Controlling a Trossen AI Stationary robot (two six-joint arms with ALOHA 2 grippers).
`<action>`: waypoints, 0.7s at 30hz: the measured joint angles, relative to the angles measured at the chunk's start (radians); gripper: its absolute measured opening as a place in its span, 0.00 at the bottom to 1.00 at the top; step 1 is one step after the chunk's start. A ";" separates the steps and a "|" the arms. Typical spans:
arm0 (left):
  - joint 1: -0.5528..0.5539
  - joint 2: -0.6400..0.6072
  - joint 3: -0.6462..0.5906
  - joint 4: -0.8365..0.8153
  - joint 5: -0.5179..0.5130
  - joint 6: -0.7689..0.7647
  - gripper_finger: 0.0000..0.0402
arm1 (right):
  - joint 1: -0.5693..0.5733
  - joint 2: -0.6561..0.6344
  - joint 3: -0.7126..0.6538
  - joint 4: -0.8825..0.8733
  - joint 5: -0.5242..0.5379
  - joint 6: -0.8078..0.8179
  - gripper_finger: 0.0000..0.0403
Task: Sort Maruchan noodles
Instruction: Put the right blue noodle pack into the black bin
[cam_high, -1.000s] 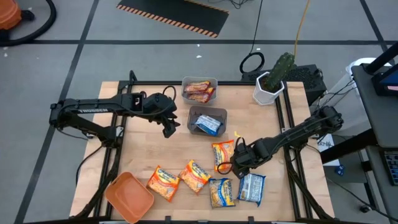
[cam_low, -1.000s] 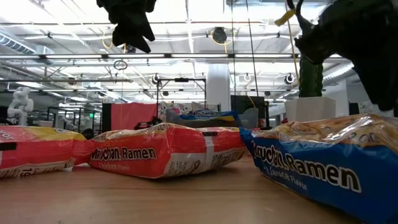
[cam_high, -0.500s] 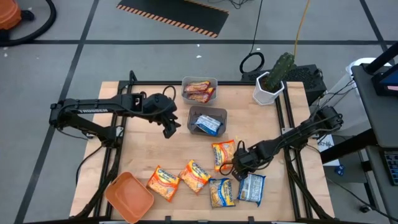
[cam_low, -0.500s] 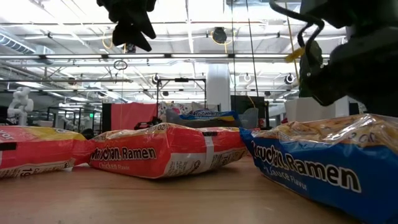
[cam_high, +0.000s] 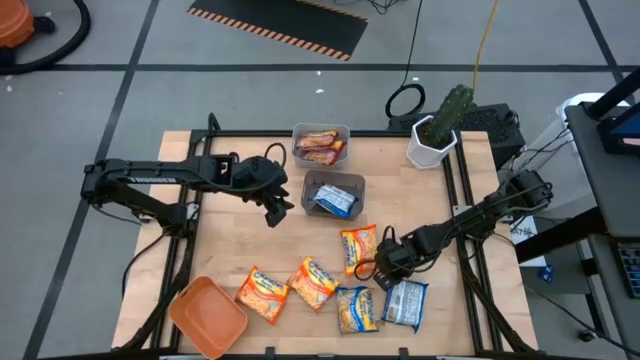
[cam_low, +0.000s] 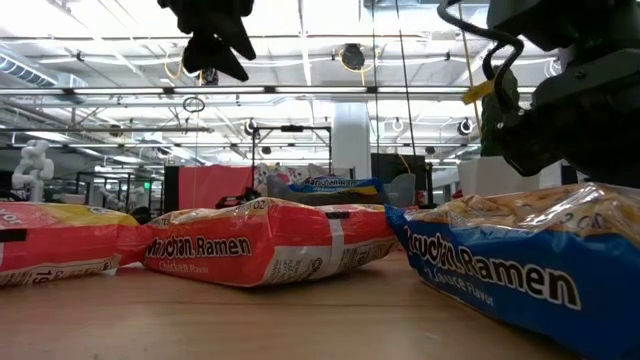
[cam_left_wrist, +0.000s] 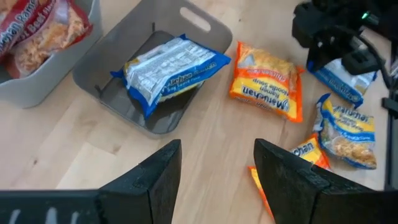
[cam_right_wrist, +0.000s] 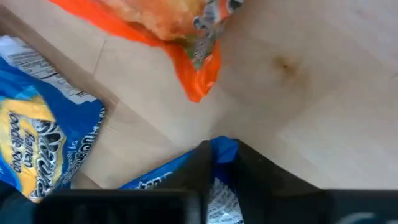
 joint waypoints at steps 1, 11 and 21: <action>-0.003 -0.002 0.000 0.010 -0.001 0.000 0.52 | 0.001 -0.001 -0.001 0.015 -0.003 0.009 0.08; -0.013 -0.002 0.000 0.018 -0.001 0.003 0.52 | 0.002 -0.109 0.000 0.079 0.076 0.071 0.00; -0.031 0.011 0.000 0.148 0.003 -0.025 0.52 | 0.001 -0.342 0.002 0.243 0.274 -0.033 0.00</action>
